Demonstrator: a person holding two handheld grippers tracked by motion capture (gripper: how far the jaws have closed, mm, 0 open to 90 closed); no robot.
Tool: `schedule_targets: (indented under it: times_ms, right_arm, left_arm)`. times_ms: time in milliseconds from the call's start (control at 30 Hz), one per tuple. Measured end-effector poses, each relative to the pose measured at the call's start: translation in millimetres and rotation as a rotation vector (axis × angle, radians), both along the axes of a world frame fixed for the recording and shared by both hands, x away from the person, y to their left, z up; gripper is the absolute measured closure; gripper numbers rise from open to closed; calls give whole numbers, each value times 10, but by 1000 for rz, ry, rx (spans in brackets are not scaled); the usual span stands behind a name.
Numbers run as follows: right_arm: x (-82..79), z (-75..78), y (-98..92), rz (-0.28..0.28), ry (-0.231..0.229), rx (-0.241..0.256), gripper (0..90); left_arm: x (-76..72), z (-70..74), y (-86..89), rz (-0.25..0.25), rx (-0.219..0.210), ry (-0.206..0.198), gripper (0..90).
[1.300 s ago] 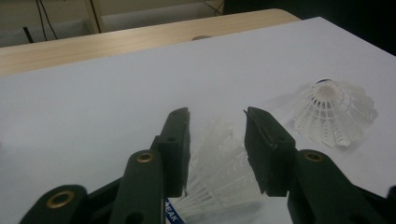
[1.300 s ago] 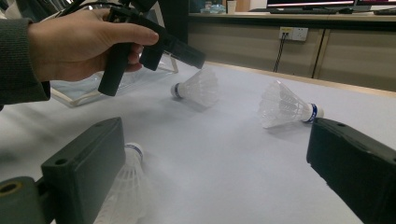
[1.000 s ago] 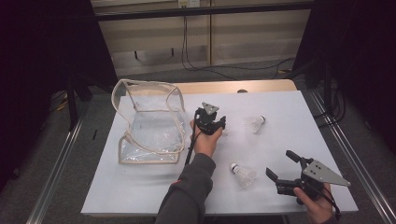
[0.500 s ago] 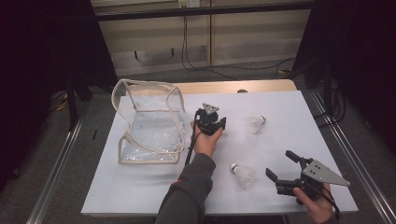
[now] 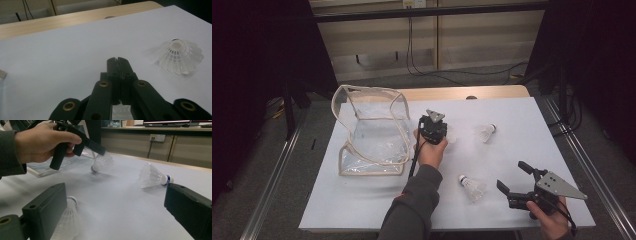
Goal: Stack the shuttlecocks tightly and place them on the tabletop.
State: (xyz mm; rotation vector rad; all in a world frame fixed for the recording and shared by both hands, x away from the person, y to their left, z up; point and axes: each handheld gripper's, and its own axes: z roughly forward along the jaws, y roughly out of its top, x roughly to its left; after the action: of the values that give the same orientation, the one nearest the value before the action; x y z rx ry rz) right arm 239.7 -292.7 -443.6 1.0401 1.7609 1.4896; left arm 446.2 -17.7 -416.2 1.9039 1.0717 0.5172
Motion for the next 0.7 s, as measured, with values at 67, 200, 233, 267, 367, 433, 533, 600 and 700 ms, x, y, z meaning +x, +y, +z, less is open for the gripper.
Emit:
schedule_targets:
  times_ms: [67,200,233,267,367,433,533,600,700]
  right_arm:
    - [1,0,0,1,-1,-3,39]
    - [-1,3,6,0,0,-5,39]
    - [-2,3,7,0,0,-4,39]
    - [-1,3,8,2,-1,-2,39]
    - [0,1,3,1,2,-4,39]
    - [-2,2,6,-1,1,-6,39]
    - [-4,3,9,-1,2,-6,39]
    - [-3,3,7,-1,0,-6,39]
    - [-3,3,7,0,0,-6,39]
  left_arm:
    - [-9,22,19,7,-1,-1,898]
    - [-43,74,46,17,22,-17,899]
    - [-54,86,50,20,27,-22,898]
    - [-61,98,58,22,36,-23,898]
    - [-72,114,91,39,32,-12,898]
    - [-81,107,100,45,33,-2,898]
    - [-96,89,95,44,29,1,896]
    - [-98,54,89,46,34,11,895]
    - [-98,3,77,52,7,16,893]
